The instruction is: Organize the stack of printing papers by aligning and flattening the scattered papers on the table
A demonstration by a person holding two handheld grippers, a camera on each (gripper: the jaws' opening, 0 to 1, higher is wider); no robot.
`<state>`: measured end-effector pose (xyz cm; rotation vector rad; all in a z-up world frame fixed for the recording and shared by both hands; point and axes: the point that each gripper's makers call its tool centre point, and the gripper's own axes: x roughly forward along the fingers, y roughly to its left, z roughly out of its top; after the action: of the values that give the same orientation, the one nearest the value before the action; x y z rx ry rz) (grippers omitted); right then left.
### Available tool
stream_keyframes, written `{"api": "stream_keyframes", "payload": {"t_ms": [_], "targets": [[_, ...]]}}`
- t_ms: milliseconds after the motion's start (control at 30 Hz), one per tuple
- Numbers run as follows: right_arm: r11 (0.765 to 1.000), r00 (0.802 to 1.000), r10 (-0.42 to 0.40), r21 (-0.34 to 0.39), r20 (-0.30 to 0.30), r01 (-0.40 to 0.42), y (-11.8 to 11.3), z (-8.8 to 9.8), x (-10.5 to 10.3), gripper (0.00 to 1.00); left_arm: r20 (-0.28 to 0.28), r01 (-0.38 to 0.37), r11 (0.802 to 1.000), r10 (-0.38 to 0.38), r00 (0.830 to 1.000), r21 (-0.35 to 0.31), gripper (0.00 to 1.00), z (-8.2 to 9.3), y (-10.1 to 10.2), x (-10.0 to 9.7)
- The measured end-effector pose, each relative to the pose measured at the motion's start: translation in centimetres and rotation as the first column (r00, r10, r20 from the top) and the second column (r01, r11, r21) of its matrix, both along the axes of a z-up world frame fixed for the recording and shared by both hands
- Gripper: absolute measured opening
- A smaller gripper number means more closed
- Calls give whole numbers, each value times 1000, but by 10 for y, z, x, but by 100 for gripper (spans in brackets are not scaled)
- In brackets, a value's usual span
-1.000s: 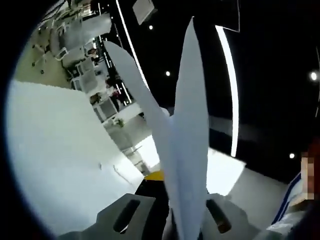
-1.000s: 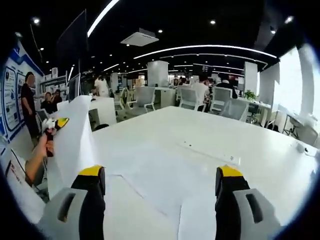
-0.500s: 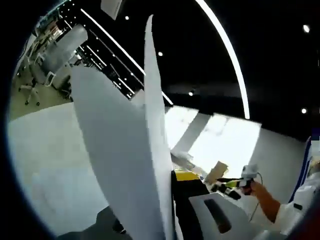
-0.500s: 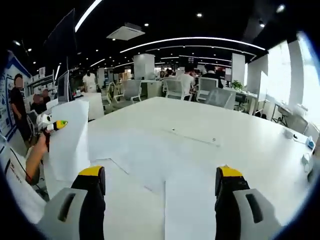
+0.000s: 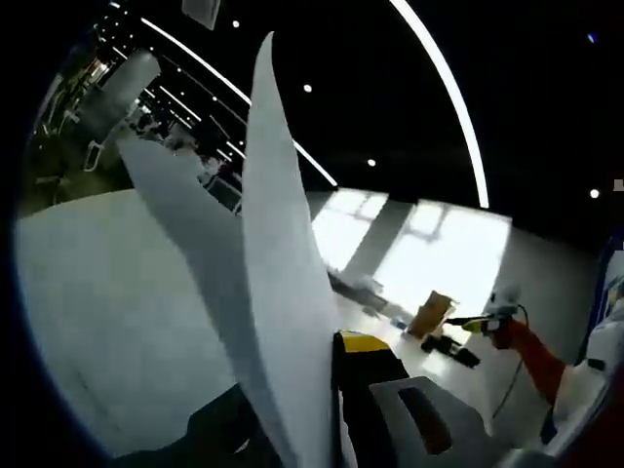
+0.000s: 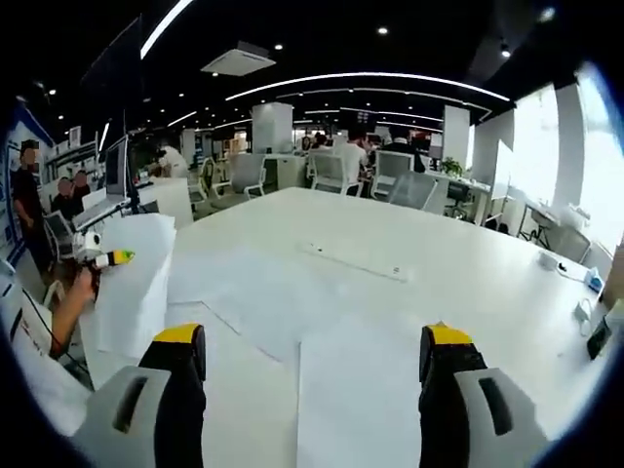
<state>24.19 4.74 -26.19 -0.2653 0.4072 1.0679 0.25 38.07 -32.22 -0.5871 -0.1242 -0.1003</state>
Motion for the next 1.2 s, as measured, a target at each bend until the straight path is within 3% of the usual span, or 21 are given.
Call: {"api": "stream_keyframes", "payload": {"t_ms": [133,400,567,867,1200], "targets": [[1000,1000,0,-28,3,0,0,-3,2,86,-28,9,999,-8,1000,47,6,-6,-5,1],[998,1000,19,-59,10,-18,4,-5,1,86,-11,5,1000,-5,1000,16,6,-5,1,-2],[996,1000,24,-87,13,-23,0,-8,2,86,-22,12,999,-11,1000,36,6,-7,-3,-1],[989,1000,-10,-145,10,11,-24,-20,16,88,-29,21,998,-19,999,64,6,-9,-5,1],[980,998,-62,-187,9,63,-51,-36,34,90,-30,11,984,-6,1000,180,6,-12,-11,2]]}}
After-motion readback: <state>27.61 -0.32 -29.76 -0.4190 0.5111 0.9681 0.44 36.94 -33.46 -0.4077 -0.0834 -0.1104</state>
